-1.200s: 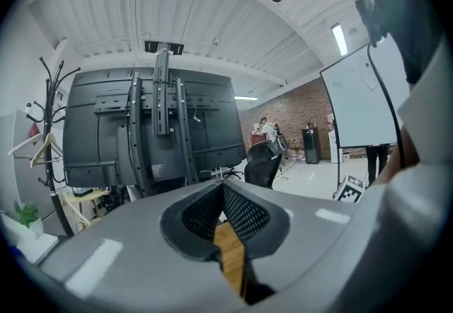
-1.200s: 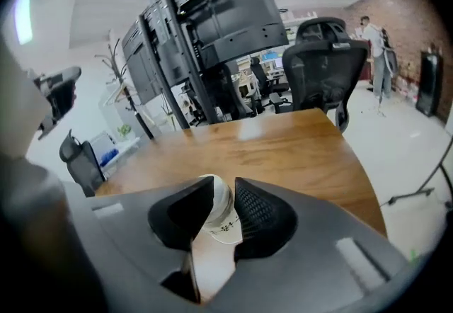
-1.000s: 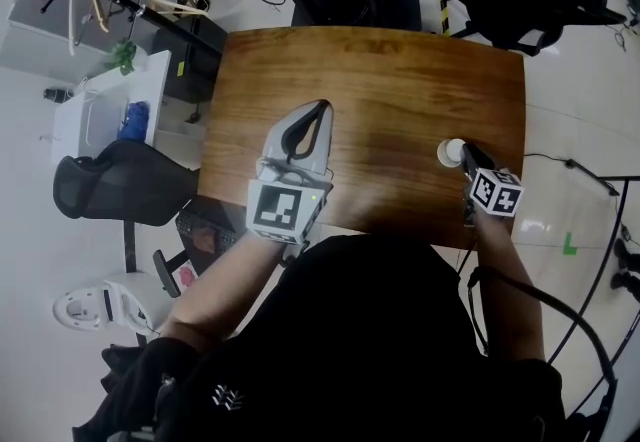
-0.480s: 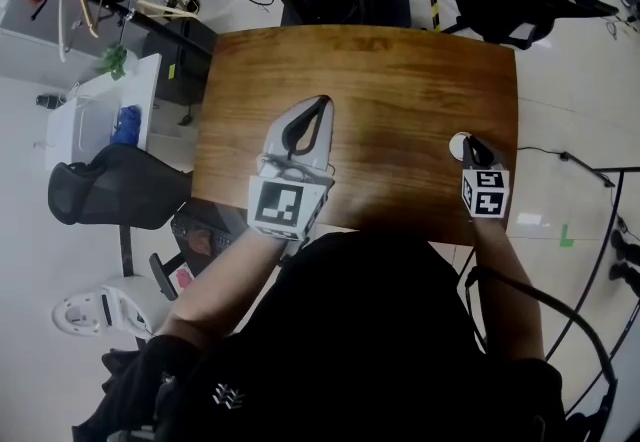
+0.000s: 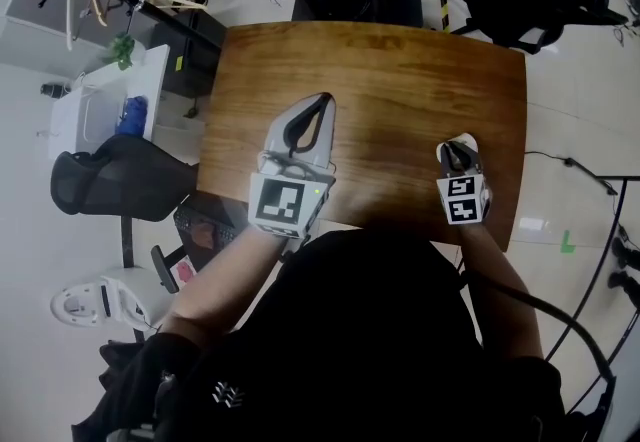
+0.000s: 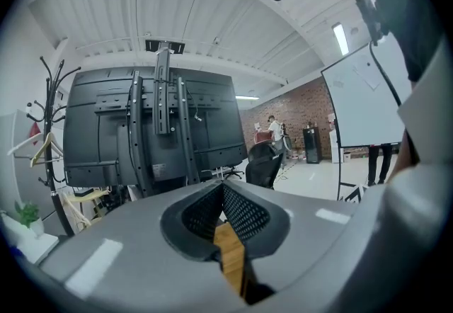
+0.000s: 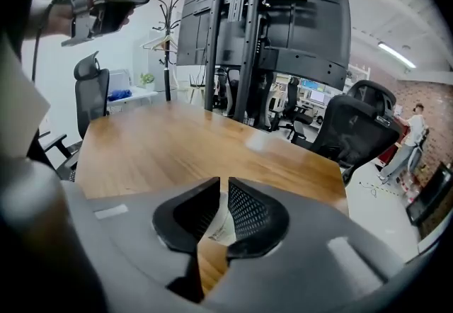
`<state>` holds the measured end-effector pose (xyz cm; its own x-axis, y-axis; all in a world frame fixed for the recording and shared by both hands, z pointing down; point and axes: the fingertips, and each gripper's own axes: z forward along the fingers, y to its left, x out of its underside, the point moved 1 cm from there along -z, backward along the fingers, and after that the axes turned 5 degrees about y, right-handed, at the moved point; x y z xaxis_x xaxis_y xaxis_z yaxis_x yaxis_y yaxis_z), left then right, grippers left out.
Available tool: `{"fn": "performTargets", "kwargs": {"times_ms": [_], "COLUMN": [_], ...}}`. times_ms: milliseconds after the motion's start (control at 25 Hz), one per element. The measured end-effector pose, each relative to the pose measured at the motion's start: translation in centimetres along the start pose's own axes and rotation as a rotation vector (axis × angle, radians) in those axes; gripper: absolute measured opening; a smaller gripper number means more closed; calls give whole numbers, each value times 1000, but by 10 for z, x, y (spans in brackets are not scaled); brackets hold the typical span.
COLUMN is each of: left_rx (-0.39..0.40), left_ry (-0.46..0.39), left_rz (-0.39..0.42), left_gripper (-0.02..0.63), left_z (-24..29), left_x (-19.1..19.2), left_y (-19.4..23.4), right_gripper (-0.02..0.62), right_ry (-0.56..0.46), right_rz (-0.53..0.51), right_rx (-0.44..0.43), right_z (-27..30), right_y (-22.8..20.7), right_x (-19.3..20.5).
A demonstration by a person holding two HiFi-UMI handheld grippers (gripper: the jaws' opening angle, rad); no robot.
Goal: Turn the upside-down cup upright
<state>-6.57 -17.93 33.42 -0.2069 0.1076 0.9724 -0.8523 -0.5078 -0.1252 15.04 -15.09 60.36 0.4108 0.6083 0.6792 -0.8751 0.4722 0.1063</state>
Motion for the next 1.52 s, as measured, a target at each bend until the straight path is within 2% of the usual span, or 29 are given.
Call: {"fn": "performTargets", "kwargs": {"times_ms": [280, 320, 360, 520, 640, 720, 840, 920, 1000, 1080, 1200, 1520], "left_rx": [-35, -40, -45, -60, -55, -52, -45, -39, -32, -25, -26, -4], "left_ry": [-10, -13, -18, -8, -8, 3, -2, -8, -3, 6, 4, -18], "left_rz": [24, 27, 23, 0, 4, 19, 19, 9, 19, 29, 25, 6], "left_gripper": [0, 0, 0, 0, 0, 0, 0, 0, 0, 0, 0, 0], "left_z": [-10, -11, -12, -16, -16, -15, -12, -10, -8, -7, -5, 5], "left_x": [-6, -7, -8, -3, 0, 2, 0, -1, -1, 0, 0, -4], "left_y": [17, 19, 21, 28, 27, 26, 24, 20, 17, 16, 16, 6], "right_gripper": [38, 19, 5, 10, 59, 149, 256, 280, 273, 237, 127, 72], "right_ry": [42, 47, 53, 37, -30, -62, -44, 0, 32, 33, 12, -3], "right_rz": [15, 23, 33, 82, 116, 158, 258, 339, 397, 402, 333, 175], "right_rx": [-14, -13, -14, -37, -48, -14, 23, -42, -132, -164, -129, -91], "right_z": [21, 24, 26, 28, 20, 14, 15, 21, 27, 26, 20, 4], "right_y": [18, 17, 16, 15, 4, -17, -51, -57, -54, -52, -51, -44], "right_x": [13, 15, 18, 19, 12, 10, 19, 31, 38, 37, 30, 18]}}
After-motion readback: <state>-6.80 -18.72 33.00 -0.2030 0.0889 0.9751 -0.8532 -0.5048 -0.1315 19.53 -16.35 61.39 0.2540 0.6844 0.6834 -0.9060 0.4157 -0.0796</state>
